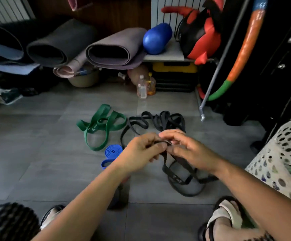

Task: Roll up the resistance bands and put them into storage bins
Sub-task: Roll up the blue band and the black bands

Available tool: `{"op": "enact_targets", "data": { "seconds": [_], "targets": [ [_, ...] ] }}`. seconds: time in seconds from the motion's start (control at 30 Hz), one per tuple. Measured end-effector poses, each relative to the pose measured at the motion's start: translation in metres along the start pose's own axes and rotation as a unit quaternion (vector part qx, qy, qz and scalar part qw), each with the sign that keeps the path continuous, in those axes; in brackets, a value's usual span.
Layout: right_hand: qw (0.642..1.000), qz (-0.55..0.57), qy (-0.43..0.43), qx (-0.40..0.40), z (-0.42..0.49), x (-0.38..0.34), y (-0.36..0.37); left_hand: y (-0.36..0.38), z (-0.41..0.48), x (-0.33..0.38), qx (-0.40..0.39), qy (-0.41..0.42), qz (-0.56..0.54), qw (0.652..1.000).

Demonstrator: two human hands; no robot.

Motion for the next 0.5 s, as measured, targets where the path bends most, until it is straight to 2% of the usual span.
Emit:
{"op": "enact_targets", "data": {
  "seconds": [0.1, 0.17, 0.27, 0.4, 0.5],
  "targets": [
    [0.996, 0.075, -0.039, -0.022, -0.029, -0.03, 0.006, 0.001, -0.015, 0.042, -0.001, 0.03, -0.059, 0.998],
    [0.996, 0.073, -0.042, -0.004, -0.04, -0.039, 0.007, -0.001, -0.023, 0.051, 0.02, 0.016, -0.094, 0.995],
    [0.995, -0.066, -0.047, 0.059, -0.046, -0.04, 0.003, 0.0, -0.035, 0.044, 0.018, -0.049, -0.147, 0.988],
    [0.97, -0.209, -0.055, 0.115, -0.047, -0.035, 0.006, 0.004, -0.043, 0.012, -0.007, -0.165, -0.222, 0.961],
    [0.968, -0.215, -0.044, 0.12, -0.039, -0.025, 0.009, 0.004, -0.043, -0.008, 0.04, -0.217, -0.316, 0.923]
  ]
}}
Point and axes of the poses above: each hand's wrist, its own z-axis towards the middle knuckle, its own y-axis out of the palm, x = y × z, the point moved 5 cm from there along z, towards the middle knuckle, and after that the axes turned 1 degree about y, right-handed, at the moved point
